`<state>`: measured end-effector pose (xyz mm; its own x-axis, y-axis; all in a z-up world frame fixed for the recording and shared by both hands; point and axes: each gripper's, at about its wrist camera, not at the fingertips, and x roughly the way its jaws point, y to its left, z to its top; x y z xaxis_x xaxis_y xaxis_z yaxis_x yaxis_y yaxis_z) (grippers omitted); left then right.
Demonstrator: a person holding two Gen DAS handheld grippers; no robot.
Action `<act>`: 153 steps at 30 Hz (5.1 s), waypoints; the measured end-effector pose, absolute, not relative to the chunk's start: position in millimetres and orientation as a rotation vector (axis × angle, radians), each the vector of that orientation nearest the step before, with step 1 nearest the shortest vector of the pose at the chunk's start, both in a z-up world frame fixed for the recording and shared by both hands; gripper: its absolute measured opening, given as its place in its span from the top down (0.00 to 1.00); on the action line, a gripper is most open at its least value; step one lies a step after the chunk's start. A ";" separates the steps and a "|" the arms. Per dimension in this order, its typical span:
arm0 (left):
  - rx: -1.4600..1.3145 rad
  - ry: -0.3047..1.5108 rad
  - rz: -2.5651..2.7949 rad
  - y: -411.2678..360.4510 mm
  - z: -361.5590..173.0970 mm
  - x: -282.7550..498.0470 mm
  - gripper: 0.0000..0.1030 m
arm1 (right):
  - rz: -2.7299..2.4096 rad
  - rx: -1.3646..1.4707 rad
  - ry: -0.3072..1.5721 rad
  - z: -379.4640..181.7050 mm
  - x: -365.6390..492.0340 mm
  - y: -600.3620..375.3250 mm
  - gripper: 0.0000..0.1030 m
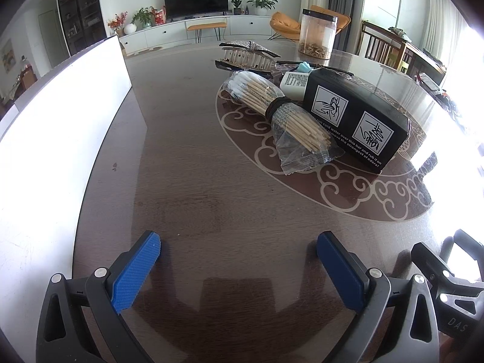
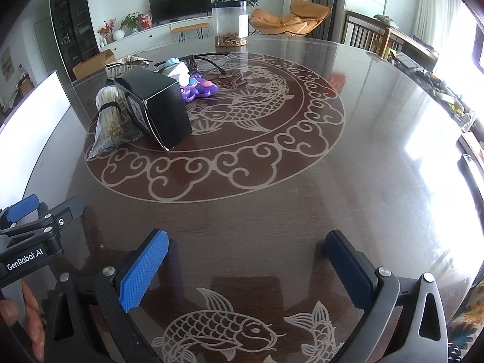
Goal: Organize objects
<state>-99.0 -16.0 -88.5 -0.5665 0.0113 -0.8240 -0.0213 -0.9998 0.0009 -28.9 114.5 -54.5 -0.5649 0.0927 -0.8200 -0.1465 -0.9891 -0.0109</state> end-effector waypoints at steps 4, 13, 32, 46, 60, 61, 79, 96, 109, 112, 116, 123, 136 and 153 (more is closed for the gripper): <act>-1.454 0.016 2.764 -15.8 -89.0 -99.1 0.00 | 2.665 -1.391 0.088 -54.4 -28.9 114.9 0.00; -1.454 0.016 2.765 -15.3 -89.4 -99.7 0.00 | 2.665 -1.392 0.087 -54.3 -29.1 115.4 0.00; -1.453 0.016 2.766 -14.3 -90.1 -101.0 0.00 | 2.665 -1.392 0.087 -54.2 -28.8 115.7 0.00; -1.453 0.016 2.766 -14.0 -90.2 -100.6 0.00 | 2.665 -1.392 0.088 -54.1 -28.6 115.7 0.00; -1.453 0.016 2.766 -13.6 -90.1 -101.2 0.00 | 2.664 -1.393 0.087 -54.3 -29.1 116.0 0.00; -1.453 0.017 2.766 -13.3 -90.5 -101.0 0.00 | 2.664 -1.392 0.087 -54.2 -28.7 115.8 0.00; -1.428 0.063 2.717 -23.1 -88.4 -97.4 0.00 | 2.925 -1.371 -0.038 -14.2 -65.7 96.0 0.00; -1.428 0.064 2.719 -22.1 -88.7 -99.0 0.00 | 2.859 -1.705 0.938 -40.1 -60.2 172.0 0.47; -1.427 0.062 2.721 -21.8 -89.3 -98.3 0.00 | 2.833 -1.551 0.105 -43.9 -52.0 122.2 0.06; -1.427 0.061 2.721 -21.6 -89.4 -98.4 0.00 | 2.811 -1.526 -0.089 -51.9 -56.6 103.6 0.04; -1.427 0.062 2.722 -21.9 -89.6 -98.9 0.00 | 2.830 -1.546 -0.095 -56.1 -66.5 106.2 0.00; -1.466 0.045 2.711 -23.1 -88.3 -103.1 0.00 | 2.847 -1.484 -0.074 -56.8 -72.3 113.2 0.00; -1.457 -0.140 2.750 4.7 -59.0 -223.3 0.00 | 2.847 -1.476 -0.069 -57.3 -72.6 114.9 0.00; -1.413 0.039 2.774 -0.7 -81.8 -113.6 0.70 | 2.845 -1.473 -0.067 -57.2 -71.8 115.2 0.00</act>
